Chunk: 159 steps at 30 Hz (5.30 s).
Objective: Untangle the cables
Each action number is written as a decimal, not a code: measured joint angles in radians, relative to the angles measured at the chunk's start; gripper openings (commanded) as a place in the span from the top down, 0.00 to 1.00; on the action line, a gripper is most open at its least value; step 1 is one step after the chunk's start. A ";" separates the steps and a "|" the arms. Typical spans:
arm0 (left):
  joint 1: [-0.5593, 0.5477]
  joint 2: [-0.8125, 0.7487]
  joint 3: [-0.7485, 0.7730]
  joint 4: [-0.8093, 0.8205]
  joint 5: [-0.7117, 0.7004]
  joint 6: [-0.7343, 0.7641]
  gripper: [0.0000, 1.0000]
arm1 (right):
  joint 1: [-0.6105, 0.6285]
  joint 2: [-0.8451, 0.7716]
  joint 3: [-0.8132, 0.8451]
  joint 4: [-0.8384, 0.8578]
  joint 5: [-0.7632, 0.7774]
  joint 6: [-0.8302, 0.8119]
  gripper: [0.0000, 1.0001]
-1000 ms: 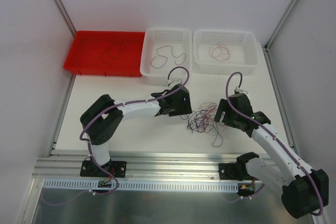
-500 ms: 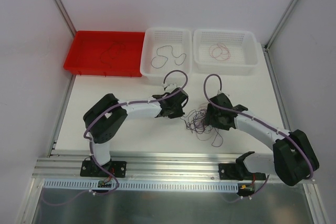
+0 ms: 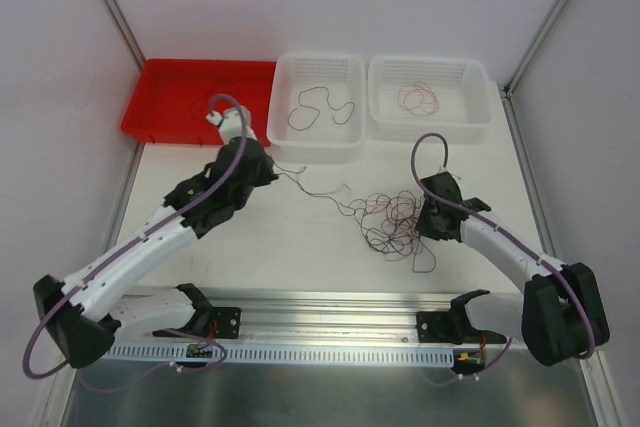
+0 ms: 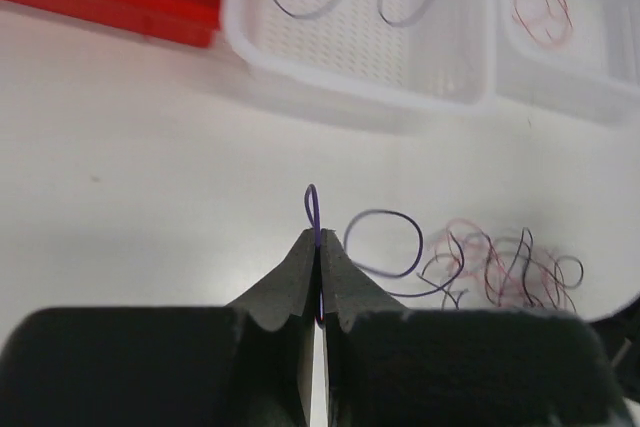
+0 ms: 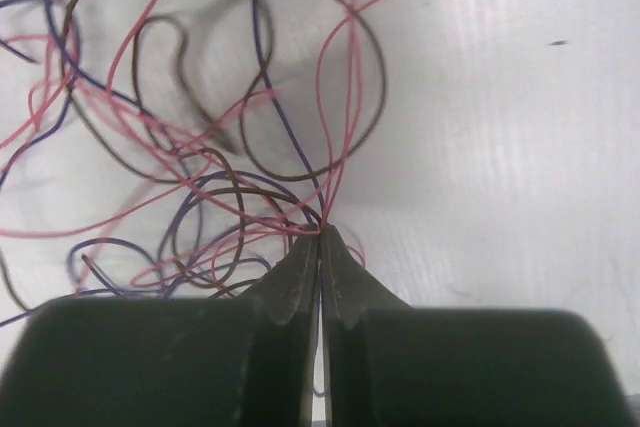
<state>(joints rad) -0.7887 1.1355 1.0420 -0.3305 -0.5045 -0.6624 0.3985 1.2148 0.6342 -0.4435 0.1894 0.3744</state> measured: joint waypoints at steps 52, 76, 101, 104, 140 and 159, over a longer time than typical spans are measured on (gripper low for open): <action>0.443 0.345 0.731 -0.118 0.467 0.365 1.00 | 0.012 -0.549 0.095 -0.201 -0.258 -0.196 0.03; 0.442 0.777 0.820 0.019 0.549 0.406 0.01 | 0.018 -0.508 0.038 -0.210 -0.187 -0.192 0.02; 0.199 -0.231 -0.315 0.031 0.557 0.198 0.01 | 0.383 0.226 0.232 0.093 -0.254 -0.165 0.28; 0.198 -0.282 -0.354 0.034 0.557 0.166 0.01 | 0.470 0.233 0.291 0.111 -0.255 -0.157 0.27; -0.174 0.621 0.247 0.058 0.407 0.097 0.09 | -0.154 -0.203 -0.066 0.019 -0.179 -0.193 0.46; -0.186 0.829 0.317 0.055 0.315 0.145 0.99 | -0.207 0.006 -0.078 0.182 -0.307 -0.194 0.90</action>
<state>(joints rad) -0.9749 1.9644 1.3586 -0.2756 -0.1890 -0.5175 0.1917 1.2209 0.5564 -0.2615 -0.1177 0.1806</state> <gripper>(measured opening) 0.080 0.235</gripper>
